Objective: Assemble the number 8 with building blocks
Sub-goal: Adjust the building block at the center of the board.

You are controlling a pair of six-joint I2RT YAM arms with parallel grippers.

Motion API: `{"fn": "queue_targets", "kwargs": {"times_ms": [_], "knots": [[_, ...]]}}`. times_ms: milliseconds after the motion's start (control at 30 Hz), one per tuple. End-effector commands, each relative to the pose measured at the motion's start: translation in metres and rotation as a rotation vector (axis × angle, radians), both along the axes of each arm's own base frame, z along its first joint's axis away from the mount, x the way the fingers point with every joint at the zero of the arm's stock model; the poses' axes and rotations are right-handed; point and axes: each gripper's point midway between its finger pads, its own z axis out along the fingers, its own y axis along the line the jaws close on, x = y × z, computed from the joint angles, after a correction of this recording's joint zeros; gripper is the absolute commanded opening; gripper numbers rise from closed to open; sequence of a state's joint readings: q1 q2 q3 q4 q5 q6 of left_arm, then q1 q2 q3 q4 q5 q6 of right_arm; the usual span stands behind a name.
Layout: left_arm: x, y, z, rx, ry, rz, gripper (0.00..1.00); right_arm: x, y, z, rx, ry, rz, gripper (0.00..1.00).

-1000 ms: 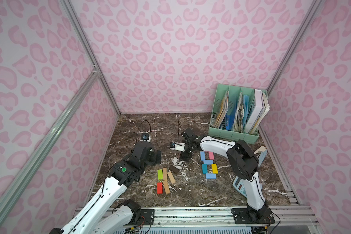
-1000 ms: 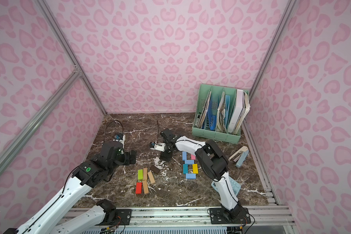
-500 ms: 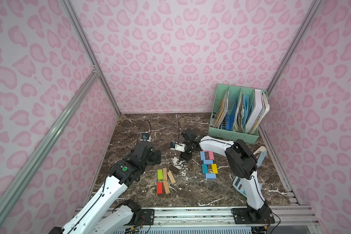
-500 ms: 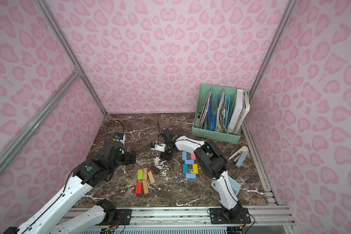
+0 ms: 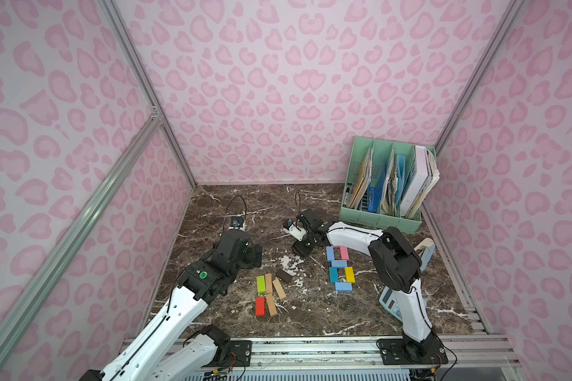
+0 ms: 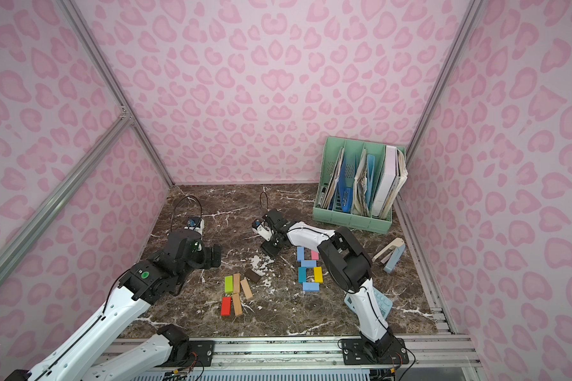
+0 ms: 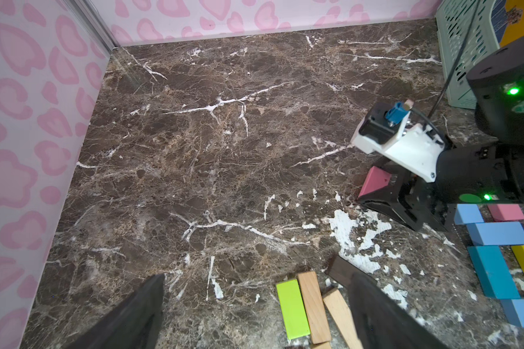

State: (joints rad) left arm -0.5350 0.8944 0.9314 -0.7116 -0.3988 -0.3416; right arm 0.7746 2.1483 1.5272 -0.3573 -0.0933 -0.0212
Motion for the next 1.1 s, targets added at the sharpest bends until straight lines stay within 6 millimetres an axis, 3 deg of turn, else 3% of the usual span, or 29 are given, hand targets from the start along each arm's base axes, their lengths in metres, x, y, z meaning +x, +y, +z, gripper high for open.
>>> {"fn": "queue_targets", "kwargs": {"times_ms": [0, 133, 333, 533, 1067], "knots": [[-0.002, 0.005, 0.001, 0.018, -0.001, 0.017, 0.98, 0.004, -0.01, 0.002, 0.054, 0.077, -0.362, 0.49], [-0.002, 0.007, 0.002, 0.023, -0.002, 0.021, 0.98, -0.01, 0.006, 0.006, 0.169, 0.149, -0.495, 0.52], [-0.002, 0.008, 0.001, 0.03, 0.0, 0.025, 0.98, -0.017, 0.027, 0.013, 0.181, 0.113, -0.625, 0.49], [-0.003, 0.009, 0.001, 0.03, 0.002, 0.026, 0.98, -0.009, 0.021, 0.002, 0.075, 0.068, -0.728, 0.43], [-0.002, 0.008, -0.001, 0.034, 0.008, 0.026, 0.98, 0.003, 0.016, -0.009, 0.014, 0.018, -0.739, 0.51]]}}
